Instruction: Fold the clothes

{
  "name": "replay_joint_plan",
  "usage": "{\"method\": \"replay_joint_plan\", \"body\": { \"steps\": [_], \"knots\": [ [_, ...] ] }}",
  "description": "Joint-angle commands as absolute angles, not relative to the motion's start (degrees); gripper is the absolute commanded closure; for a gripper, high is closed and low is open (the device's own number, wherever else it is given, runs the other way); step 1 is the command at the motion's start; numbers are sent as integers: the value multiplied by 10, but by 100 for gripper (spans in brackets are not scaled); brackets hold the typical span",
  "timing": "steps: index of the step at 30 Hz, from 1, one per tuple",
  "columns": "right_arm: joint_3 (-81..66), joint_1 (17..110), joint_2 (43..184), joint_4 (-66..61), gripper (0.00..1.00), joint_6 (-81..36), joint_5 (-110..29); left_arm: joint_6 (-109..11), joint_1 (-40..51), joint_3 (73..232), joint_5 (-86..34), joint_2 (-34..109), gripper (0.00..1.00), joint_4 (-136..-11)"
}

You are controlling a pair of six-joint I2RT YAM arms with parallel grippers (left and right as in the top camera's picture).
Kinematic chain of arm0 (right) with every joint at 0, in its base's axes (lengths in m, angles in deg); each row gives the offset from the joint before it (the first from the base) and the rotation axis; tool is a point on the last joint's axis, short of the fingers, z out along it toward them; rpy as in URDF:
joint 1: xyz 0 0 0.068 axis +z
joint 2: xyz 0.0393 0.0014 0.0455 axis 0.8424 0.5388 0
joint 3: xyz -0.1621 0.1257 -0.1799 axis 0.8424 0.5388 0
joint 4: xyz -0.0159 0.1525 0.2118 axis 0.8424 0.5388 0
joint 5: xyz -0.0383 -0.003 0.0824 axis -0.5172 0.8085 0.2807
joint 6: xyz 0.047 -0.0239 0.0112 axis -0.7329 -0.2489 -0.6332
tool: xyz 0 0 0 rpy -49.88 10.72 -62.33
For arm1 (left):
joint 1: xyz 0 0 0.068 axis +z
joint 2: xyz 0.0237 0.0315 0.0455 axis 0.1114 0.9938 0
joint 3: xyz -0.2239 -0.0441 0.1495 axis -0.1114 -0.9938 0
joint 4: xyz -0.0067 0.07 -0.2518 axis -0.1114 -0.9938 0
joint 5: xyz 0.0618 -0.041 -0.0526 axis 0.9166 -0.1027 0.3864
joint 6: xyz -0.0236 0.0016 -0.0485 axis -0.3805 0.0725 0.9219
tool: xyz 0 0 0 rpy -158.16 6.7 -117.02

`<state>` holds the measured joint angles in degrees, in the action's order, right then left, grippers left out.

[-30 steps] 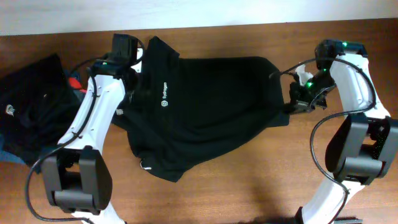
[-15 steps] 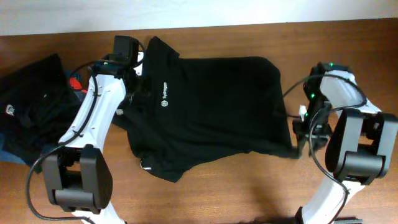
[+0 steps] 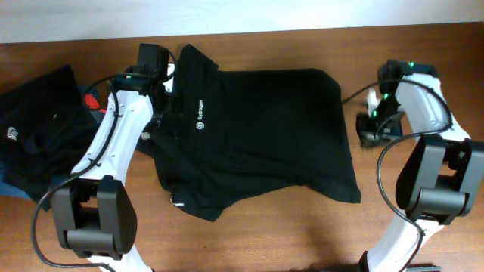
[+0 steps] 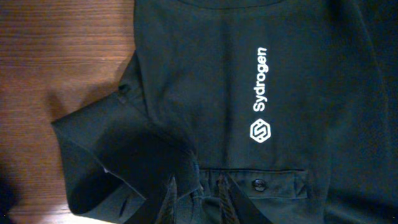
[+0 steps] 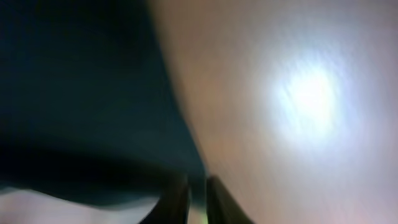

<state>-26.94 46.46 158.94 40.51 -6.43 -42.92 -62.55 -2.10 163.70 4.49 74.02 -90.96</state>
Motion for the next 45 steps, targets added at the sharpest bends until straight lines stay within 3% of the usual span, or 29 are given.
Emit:
{"method": "replay_joint_plan", "body": {
  "steps": [1, 3, 6, 10, 12, 15, 27, 32, 37, 39, 42, 43, 45],
  "knots": [
    [-294, 467, 1584, 351, 59, 10, -292, -620, -19, 1643, 14, 742, 77, -910],
    [-291, 472, 1589, 316, 58, 10, -292, -620, -19, 1643, 1, 742, 77, -910],
    [-289, 484, 1608, 269, 46, 10, -291, -620, -19, 1643, 0, 742, 76, -909],
    [-289, 511, 1637, 209, 38, 14, -288, -620, -19, 1643, -1, 742, 76, -910],
    [-289, 526, 1655, 161, 15, 14, -300, -620, -19, 1643, -1, 742, 76, -911],
    [-289, 540, 1673, 101, 9, -7, -346, -620, -19, 1643, -1, 742, 76, -913],
    [-289, 543, 1701, -54, 7, -38, -419, -620, -19, 1643, -1, 742, 76, -921],
    [-289, 544, 1717, -67, 16, -38, -419, -620, -19, 1643, -1, 742, 76, -921],
    [-289, 544, 1754, -71, 16, -37, -417, -620, -19, 1643, -1, 742, 76, -921],
    [-289, 544, 1762, -76, 24, -37, -417, -620, -19, 1643, 0, 742, 76, -921],
    [-290, 544, 1762, -87, 57, -37, -417, -620, -19, 1643, -1, 742, 76, -921],
    [-293, 544, 1762, -88, 75, -37, -418, -620, -19, 1643, -1, 742, 76, -921],
    [-305, 540, 1761, -89, 94, -38, -419, -620, -19, 1643, -1, 742, 76, -921]
  ]
}}
